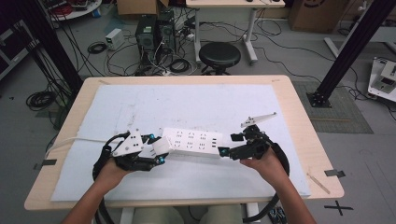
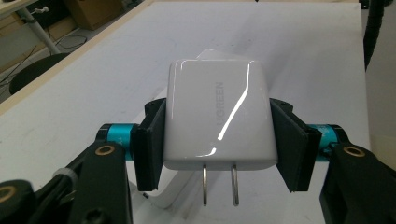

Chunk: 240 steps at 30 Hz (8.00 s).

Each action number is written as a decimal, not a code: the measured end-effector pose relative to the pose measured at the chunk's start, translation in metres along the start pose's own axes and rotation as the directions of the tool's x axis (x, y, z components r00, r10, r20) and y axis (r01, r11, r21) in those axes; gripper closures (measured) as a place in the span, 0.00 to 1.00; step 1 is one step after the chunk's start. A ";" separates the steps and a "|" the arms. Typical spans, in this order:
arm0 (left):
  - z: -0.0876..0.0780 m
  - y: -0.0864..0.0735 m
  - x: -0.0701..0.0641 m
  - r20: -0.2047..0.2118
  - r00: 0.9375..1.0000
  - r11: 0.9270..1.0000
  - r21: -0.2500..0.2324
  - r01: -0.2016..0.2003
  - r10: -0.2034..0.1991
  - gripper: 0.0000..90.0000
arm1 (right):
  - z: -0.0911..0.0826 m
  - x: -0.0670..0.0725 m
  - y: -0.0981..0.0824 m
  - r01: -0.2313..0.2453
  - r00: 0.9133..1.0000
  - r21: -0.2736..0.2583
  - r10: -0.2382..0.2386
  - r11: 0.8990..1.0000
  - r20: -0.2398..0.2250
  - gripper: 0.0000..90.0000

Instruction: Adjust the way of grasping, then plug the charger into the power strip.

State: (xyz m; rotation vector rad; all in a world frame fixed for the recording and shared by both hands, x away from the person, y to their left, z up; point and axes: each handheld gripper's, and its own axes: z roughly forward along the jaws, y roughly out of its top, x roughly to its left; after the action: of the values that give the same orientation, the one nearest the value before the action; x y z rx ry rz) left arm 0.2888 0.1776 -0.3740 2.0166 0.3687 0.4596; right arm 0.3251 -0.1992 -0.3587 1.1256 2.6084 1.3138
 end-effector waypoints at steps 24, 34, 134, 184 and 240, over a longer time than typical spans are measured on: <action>0.021 0.010 -0.012 0.057 0.990 0.991 -0.024 -0.128 0.129 0.47 | 0.031 0.017 0.021 -0.096 0.974 0.049 0.104 0.994 -0.201 0.18; 0.030 0.015 -0.018 0.067 0.985 0.987 -0.029 -0.159 0.160 0.47 | 0.037 0.017 0.024 -0.142 0.953 0.073 0.156 0.987 -0.259 0.18; 0.001 -0.027 0.012 -0.236 0.945 0.973 -0.090 0.212 -0.227 0.24 | 0.002 -0.004 0.013 0.168 0.979 0.226 -0.189 0.960 0.073 0.70; -0.014 -0.042 0.017 -0.271 0.918 0.956 -0.123 0.266 -0.290 0.24 | -0.017 -0.026 0.041 0.287 0.921 0.435 -0.371 0.854 0.120 0.70; -0.030 -0.058 0.021 -0.284 0.904 0.946 -0.148 0.289 -0.320 0.23 | 0.092 0.003 0.119 0.487 0.838 0.574 -0.537 0.659 -0.095 0.70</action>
State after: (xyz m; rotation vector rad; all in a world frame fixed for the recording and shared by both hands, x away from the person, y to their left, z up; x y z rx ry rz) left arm 0.2896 0.2367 -0.4088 1.7472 0.8227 0.5797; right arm 0.4219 -0.0872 -0.3336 0.3409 3.0042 0.3450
